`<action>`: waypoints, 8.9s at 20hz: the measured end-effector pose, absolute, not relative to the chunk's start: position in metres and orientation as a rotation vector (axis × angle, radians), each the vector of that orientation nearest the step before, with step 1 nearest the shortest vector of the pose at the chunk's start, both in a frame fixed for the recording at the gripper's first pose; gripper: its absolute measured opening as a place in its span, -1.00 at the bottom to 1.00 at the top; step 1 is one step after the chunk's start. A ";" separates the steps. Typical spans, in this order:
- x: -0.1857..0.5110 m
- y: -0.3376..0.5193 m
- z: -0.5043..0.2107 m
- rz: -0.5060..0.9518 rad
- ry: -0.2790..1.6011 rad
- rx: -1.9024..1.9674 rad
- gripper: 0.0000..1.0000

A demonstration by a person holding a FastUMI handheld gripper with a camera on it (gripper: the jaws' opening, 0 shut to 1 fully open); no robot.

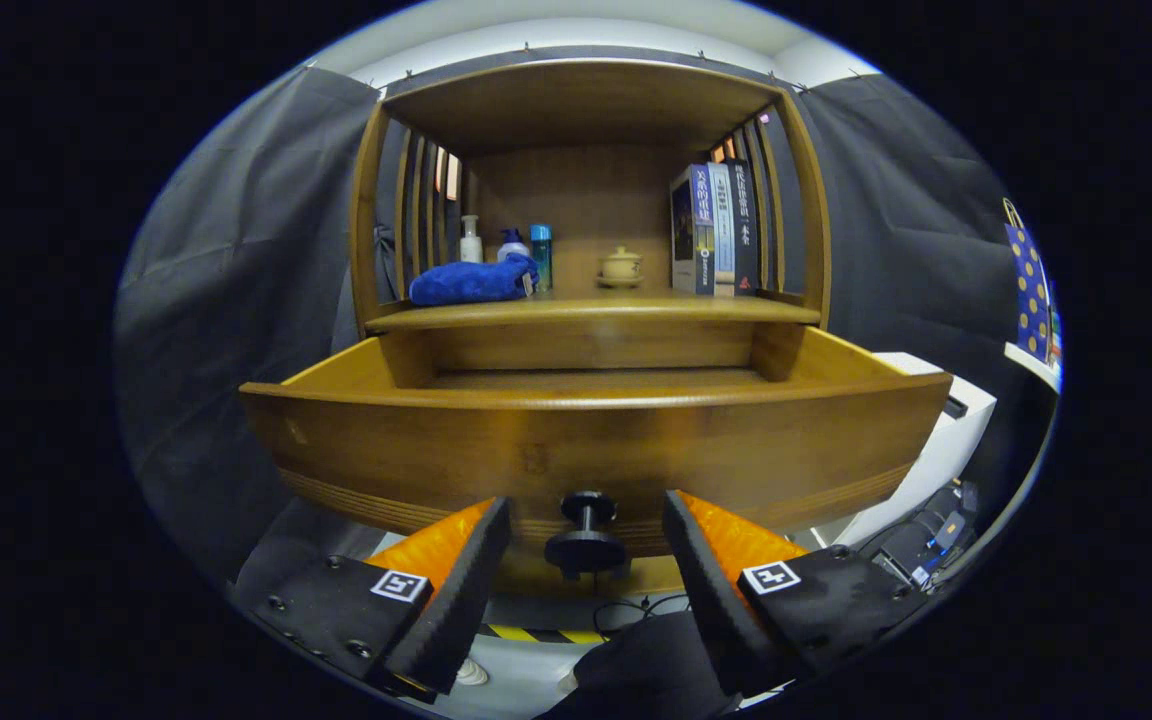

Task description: Pull open the drawer, take out the items inside it, and place them on the countertop above the cabinet.

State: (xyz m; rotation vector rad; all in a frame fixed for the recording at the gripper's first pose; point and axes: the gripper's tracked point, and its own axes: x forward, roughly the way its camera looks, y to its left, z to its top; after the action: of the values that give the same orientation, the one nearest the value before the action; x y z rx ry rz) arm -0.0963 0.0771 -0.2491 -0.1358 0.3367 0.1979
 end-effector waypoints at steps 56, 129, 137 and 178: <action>0.022 0.126 -0.179 0.158 1.120 -0.129 -0.05; -0.093 0.111 -0.129 0.249 0.235 -0.133 0.99; -0.101 0.102 -0.193 0.238 0.354 -0.118 0.99; 0.020 0.114 -0.209 0.161 0.344 -0.181 0.97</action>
State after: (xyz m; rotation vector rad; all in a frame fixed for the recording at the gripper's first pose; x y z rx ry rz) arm 0.0200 0.1135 -0.2086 -0.1806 0.3441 0.1614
